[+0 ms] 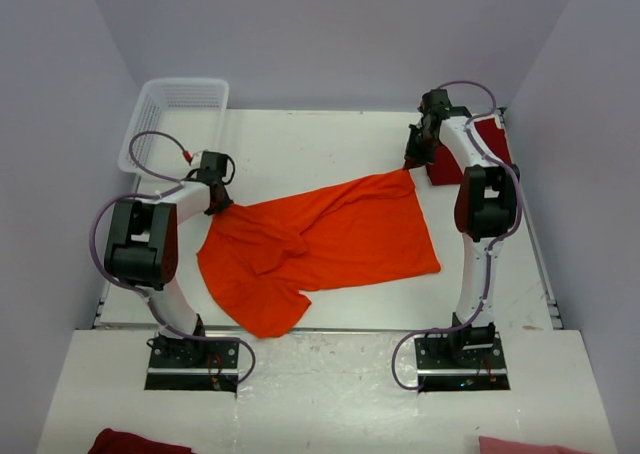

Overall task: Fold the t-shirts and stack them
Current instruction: Fold the flattened tshirt in 1/3 of the way

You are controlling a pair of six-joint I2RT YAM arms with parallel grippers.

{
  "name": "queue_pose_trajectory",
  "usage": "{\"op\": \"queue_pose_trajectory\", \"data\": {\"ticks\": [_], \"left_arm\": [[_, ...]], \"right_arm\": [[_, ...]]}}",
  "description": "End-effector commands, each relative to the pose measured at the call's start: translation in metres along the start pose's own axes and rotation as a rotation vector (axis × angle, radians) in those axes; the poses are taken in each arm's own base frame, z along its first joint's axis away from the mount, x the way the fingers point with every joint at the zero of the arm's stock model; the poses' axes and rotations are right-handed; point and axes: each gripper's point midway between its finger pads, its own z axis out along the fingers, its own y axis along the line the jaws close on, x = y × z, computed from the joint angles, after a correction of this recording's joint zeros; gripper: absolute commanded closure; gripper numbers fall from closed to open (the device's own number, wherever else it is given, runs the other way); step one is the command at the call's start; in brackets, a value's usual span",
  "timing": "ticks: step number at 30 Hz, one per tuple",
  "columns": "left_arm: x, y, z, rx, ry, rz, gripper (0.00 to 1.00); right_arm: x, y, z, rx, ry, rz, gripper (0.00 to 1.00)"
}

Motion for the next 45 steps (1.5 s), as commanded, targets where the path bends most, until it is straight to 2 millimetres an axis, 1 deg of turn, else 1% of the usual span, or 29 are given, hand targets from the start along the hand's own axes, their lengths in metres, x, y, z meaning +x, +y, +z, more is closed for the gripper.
{"op": "queue_pose_trajectory", "data": {"ticks": [1, 2, 4, 6, 7, 8, 9, 13, 15, 17, 18, 22, 24, 25, 27, 28, 29, 30, 31, 32, 33, 34, 35, 36, 39, 41, 43, 44, 45], "left_arm": [[-0.005, -0.005, 0.005, 0.023, -0.008, -0.005, 0.95], [-0.005, -0.003, 0.004, 0.013, -0.012, -0.011, 1.00], [-0.008, 0.004, 0.000, -0.020, -0.024, -0.023, 1.00], [-0.011, 0.009, -0.005, -0.042, -0.039, -0.036, 1.00], [-0.016, 0.013, -0.011, -0.053, -0.060, -0.049, 1.00], [-0.018, 0.014, -0.014, -0.055, -0.069, -0.053, 1.00], [-0.020, 0.015, -0.017, -0.059, -0.079, -0.058, 1.00], [-0.036, 0.021, -0.029, -0.078, -0.122, -0.081, 1.00], [-0.040, 0.022, -0.032, -0.075, -0.130, -0.091, 1.00], [-0.044, 0.023, -0.034, -0.073, -0.142, -0.103, 1.00], [-0.047, 0.024, -0.034, -0.072, -0.146, -0.109, 1.00], [-0.054, 0.022, -0.034, -0.063, -0.153, -0.115, 1.00], [-0.059, 0.019, -0.034, -0.056, -0.162, -0.115, 1.00], [-0.061, 0.018, -0.033, -0.056, -0.162, -0.114, 1.00], [-0.069, 0.013, -0.032, -0.051, -0.175, -0.115, 1.00], [-0.071, 0.012, -0.031, -0.052, -0.178, -0.113, 1.00], [-0.074, 0.010, -0.030, -0.049, -0.183, -0.114, 1.00], [-0.079, 0.006, -0.027, -0.042, -0.188, -0.107, 1.00], [-0.081, 0.004, -0.025, -0.040, -0.187, -0.107, 1.00], [-0.080, 0.002, -0.020, -0.042, -0.178, -0.101, 1.00], [-0.087, -0.003, -0.019, -0.028, -0.189, -0.100, 1.00], [-0.089, -0.005, -0.017, -0.026, -0.190, -0.099, 1.00], [-0.087, -0.007, -0.011, -0.029, -0.179, -0.090, 1.00], [-0.094, -0.013, -0.010, -0.014, -0.187, -0.093, 1.00], [-0.097, -0.023, 0.001, 0.008, -0.174, -0.078, 1.00], [-0.101, -0.027, 0.005, 0.011, -0.179, -0.073, 1.00], [-0.103, -0.028, 0.004, 0.008, -0.195, -0.068, 0.83], [-0.108, -0.026, 0.000, 0.000, -0.217, -0.068, 0.75], [-0.110, -0.026, -0.003, 0.002, -0.234, -0.067, 0.59]], "right_arm": [[-0.007, 0.004, -0.006, -0.027, -0.017, -0.011, 1.00], [-0.009, 0.002, -0.006, -0.015, -0.024, -0.010, 1.00], [-0.011, 0.000, -0.007, -0.004, -0.031, -0.003, 1.00], [-0.016, -0.005, -0.012, 0.024, -0.054, 0.012, 1.00], [-0.018, -0.009, -0.014, 0.036, -0.068, 0.022, 1.00], [-0.020, -0.012, -0.017, 0.047, -0.078, 0.029, 1.00], [-0.026, -0.015, -0.024, 0.064, -0.105, 0.042, 1.00], [-0.039, -0.030, -0.037, 0.094, -0.156, 0.075, 1.00], [-0.043, -0.036, -0.044, 0.100, -0.171, 0.086, 1.00], [-0.044, -0.039, -0.045, 0.105, -0.178, 0.089, 1.00], [-0.049, -0.054, -0.047, 0.119, -0.186, 0.115, 1.00], [-0.054, -0.063, -0.049, 0.122, -0.195, 0.134, 1.00], [-0.060, -0.062, -0.053, 0.114, -0.209, 0.134, 1.00], [-0.060, -0.063, -0.051, 0.110, -0.203, 0.139, 1.00], [-0.067, -0.064, -0.053, 0.102, -0.216, 0.142, 1.00], [-0.066, -0.064, -0.049, 0.097, -0.205, 0.142, 1.00], [-0.068, -0.063, -0.047, 0.093, -0.202, 0.139, 1.00], [-0.072, -0.060, -0.051, 0.082, -0.206, 0.134, 1.00], [-0.070, -0.061, -0.042, 0.080, -0.184, 0.127, 1.00], [-0.071, -0.060, -0.040, 0.072, -0.179, 0.125, 1.00], [-0.074, -0.058, -0.041, 0.068, -0.183, 0.122, 1.00], [-0.075, -0.058, -0.038, 0.066, -0.180, 0.121, 1.00], [-0.073, -0.060, -0.031, 0.067, -0.164, 0.120, 1.00], [-0.075, -0.060, -0.032, 0.069, -0.165, 0.120, 1.00], [-0.075, -0.056, -0.024, 0.042, -0.145, 0.106, 1.00], [-0.075, -0.054, -0.020, 0.024, -0.138, 0.093, 1.00], [-0.074, -0.052, -0.019, 0.013, -0.133, 0.082, 0.86], [-0.076, -0.051, -0.020, 0.013, -0.140, 0.073, 0.81], [-0.077, -0.051, -0.023, 0.011, -0.155, 0.066, 0.76]]}}
